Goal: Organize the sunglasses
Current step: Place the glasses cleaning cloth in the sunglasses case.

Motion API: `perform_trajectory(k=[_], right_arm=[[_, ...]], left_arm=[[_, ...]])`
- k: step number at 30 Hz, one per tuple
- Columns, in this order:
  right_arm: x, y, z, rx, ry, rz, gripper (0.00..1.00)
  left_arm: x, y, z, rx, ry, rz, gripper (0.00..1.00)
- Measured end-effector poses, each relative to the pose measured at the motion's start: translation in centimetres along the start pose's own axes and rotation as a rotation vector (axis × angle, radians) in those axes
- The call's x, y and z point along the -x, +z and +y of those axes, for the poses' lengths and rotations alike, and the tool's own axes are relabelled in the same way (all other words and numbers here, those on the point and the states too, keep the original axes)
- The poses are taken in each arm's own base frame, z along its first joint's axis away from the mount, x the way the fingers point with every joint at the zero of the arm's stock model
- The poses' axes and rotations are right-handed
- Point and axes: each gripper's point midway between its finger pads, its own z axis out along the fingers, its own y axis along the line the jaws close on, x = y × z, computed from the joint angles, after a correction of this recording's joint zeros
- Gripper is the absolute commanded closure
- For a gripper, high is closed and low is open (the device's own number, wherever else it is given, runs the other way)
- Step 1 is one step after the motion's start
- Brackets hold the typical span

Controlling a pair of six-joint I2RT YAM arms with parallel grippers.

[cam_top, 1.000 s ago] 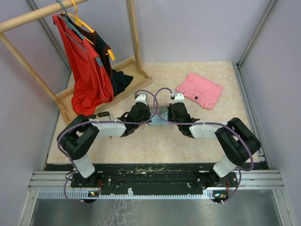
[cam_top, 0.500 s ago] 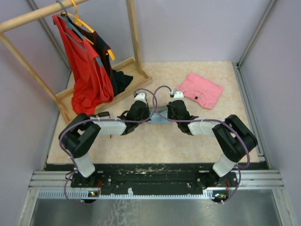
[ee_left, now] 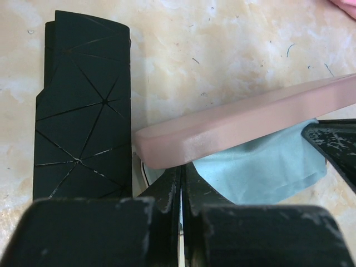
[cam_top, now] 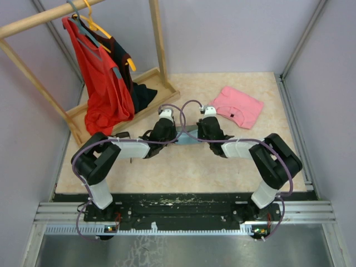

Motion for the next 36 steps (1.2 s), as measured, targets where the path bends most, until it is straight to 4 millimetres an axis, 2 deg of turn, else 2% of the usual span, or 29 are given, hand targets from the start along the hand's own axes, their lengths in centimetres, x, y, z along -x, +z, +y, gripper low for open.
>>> perform_trajectory(k=[6, 21, 28, 36], right_arm=[[-1.4, 0.7, -0.3, -0.01, -0.008, 0.038, 1.0], [-1.1, 0.8, -0.5, -0.012, -0.003, 0.034, 1.0], [0.1, 1.1, -0.2, -0.004, 0.005, 0.008, 1.0], [0.0, 1.2, -0.3, -0.004, 0.007, 0.013, 1.0]], left_arm=[[0.1, 0.0, 0.1, 0.0, -0.002, -0.002, 1.0], [-0.4, 0.4, 0.2, -0.008, -0.003, 0.013, 1.0], [-0.1, 0.6, -0.1, -0.017, -0.007, 0.002, 1.0], [0.1, 0.7, 0.2, -0.011, -0.011, -0.001, 1.0]])
